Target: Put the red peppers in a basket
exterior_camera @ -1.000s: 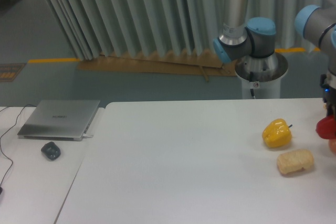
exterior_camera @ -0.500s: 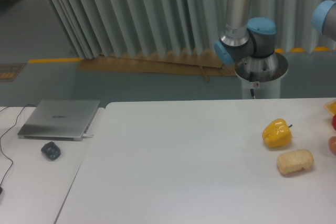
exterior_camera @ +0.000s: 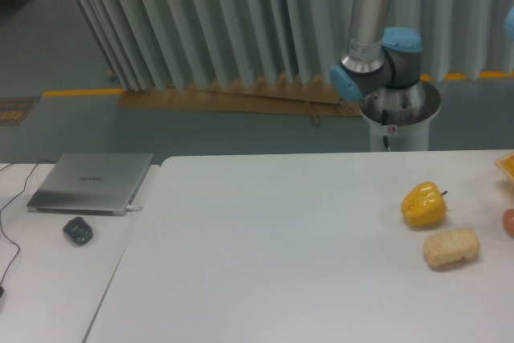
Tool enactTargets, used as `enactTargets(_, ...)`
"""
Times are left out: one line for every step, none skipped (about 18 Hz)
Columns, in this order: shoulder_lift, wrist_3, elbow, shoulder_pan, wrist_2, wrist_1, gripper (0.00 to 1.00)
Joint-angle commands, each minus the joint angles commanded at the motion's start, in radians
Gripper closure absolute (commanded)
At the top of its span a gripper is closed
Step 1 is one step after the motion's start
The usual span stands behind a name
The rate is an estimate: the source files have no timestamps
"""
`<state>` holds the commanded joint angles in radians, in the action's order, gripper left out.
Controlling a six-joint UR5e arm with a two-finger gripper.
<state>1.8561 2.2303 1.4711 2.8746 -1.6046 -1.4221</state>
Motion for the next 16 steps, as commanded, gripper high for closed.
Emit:
enactTargets(0.006, 0.011, 0.000, 0.002, 0.000, 0.015, 0.40)
enactTargets(0.012, 0.021, 0.002, 0.011, 0.000, 0.034, 0.40)
enactTargets(0.020, 0.031, 0.002, 0.021, 0.000, 0.043, 0.40)
enactTargets(0.023, 0.038, 0.002, 0.029, 0.002, 0.046, 0.40)
enactTargets(0.029, 0.043, 0.000, 0.034, 0.002, 0.063, 0.40)
enactTargets(0.031, 0.043, 0.002, 0.035, 0.003, 0.084, 0.40)
enactTargets(0.032, 0.042, 0.003, 0.037, 0.006, 0.100, 0.40)
enactTargets(0.034, 0.040, 0.003, 0.034, 0.005, 0.109, 0.40)
enactTargets(0.034, 0.034, 0.005, 0.031, 0.006, 0.118, 0.40)
enactTargets(0.035, 0.034, 0.003, 0.029, 0.006, 0.126, 0.40)
enactTargets(0.035, 0.034, 0.003, 0.029, 0.006, 0.133, 0.40)
enactTargets(0.035, 0.034, 0.005, 0.029, 0.006, 0.141, 0.40)
enactTargets(0.035, 0.034, 0.003, 0.029, 0.008, 0.150, 0.40)
enactTargets(0.035, 0.032, 0.003, 0.028, 0.008, 0.155, 0.40)
enactTargets(0.040, 0.032, 0.003, 0.028, 0.008, 0.160, 0.40)
enactTargets(0.041, 0.032, 0.003, 0.029, 0.008, 0.166, 0.40)
